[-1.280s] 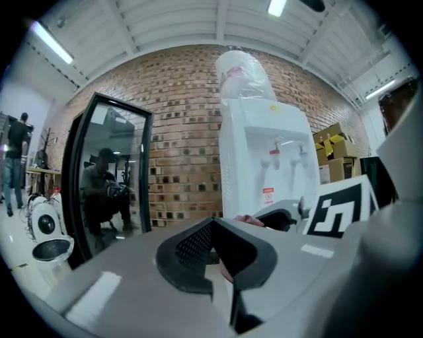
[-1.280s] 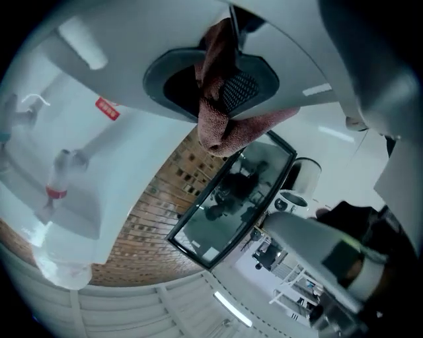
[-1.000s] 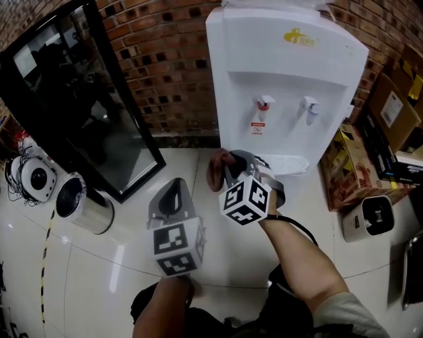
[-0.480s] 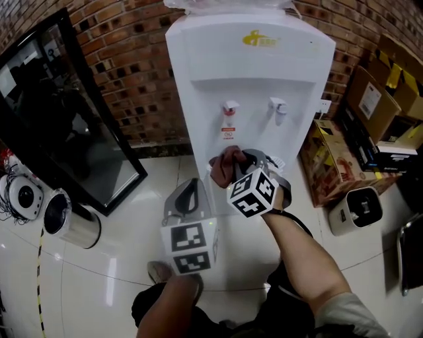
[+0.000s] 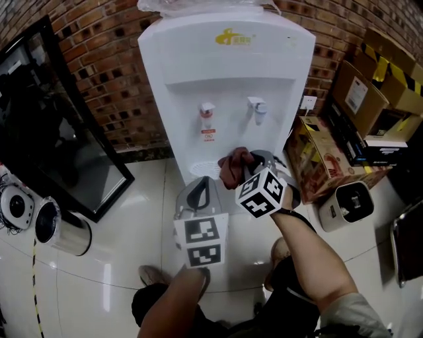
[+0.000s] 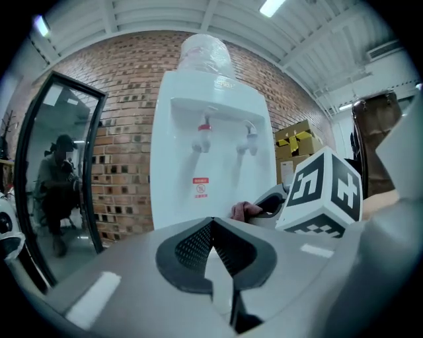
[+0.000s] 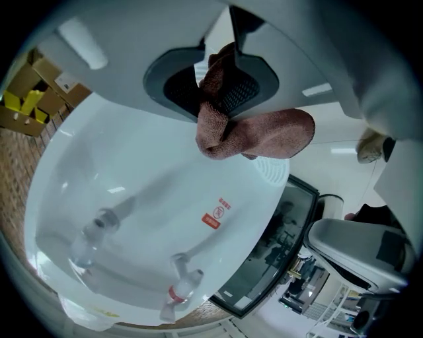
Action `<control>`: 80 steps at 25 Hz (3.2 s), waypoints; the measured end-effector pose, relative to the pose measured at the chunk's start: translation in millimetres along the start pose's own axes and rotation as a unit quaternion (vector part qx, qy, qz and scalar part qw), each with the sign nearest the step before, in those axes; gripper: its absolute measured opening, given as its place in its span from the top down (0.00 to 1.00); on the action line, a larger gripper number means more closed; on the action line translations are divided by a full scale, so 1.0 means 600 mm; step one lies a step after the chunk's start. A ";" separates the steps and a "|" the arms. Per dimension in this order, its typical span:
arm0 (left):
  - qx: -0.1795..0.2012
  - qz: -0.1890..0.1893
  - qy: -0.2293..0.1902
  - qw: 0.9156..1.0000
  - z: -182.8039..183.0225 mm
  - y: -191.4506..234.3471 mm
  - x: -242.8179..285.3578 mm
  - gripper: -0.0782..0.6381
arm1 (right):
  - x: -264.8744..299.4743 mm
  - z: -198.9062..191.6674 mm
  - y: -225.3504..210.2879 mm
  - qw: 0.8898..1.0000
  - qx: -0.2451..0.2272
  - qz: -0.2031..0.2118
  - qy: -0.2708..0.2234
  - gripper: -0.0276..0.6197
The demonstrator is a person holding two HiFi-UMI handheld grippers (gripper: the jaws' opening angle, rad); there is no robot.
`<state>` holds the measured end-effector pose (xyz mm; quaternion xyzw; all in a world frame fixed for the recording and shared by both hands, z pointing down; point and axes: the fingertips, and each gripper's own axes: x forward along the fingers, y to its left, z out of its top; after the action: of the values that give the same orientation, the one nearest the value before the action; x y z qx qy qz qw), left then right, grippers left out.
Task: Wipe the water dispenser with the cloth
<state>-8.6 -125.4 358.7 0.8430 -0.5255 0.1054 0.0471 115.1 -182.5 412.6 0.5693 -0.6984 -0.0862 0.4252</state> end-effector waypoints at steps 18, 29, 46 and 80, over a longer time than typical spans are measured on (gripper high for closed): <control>0.036 -0.092 0.016 0.995 -0.023 -0.127 0.075 0.89 | -0.041 -0.169 -0.099 0.996 0.017 -0.032 0.077 0.83; 0.048 -0.112 0.021 0.992 -0.035 -0.152 0.094 0.89 | -0.034 -0.207 -0.115 0.995 0.026 -0.028 0.092 0.83; 0.110 0.000 0.021 0.994 -0.019 0.097 0.010 0.89 | -0.117 0.051 0.101 0.986 0.027 0.118 -0.118 0.83; 0.058 0.024 0.071 0.995 -0.103 0.146 -0.066 0.89 | 0.058 0.035 0.230 0.982 0.164 0.092 -0.010 0.83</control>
<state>-111.7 -117.7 407.1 0.8218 -0.5338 0.1967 0.0330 1.2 -173.7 499.9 0.5642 -0.7563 0.0636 0.3252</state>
